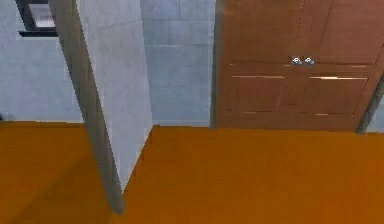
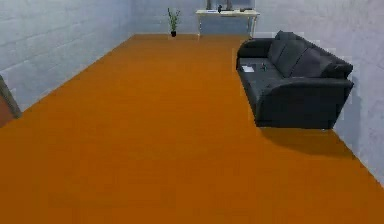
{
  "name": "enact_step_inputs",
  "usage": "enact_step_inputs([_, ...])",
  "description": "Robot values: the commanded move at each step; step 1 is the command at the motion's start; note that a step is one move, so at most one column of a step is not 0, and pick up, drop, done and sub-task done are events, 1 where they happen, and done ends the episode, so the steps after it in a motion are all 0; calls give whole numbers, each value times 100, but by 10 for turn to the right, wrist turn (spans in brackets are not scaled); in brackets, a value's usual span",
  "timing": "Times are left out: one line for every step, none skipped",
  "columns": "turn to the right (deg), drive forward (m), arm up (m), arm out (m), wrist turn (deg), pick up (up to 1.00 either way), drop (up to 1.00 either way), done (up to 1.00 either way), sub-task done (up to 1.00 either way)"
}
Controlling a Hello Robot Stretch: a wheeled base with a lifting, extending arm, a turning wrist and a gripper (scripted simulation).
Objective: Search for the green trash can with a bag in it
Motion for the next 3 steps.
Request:
enact_step_inputs([-120, 0, 0, 0, 0, 0, 0, 0, 0])
enact_step_inputs([0, 25, 0, 0, 0, 0, 0, 0, 0])
enact_step_inputs([-420, 0, 0, 0, 0, 0, 0, 0, 0])
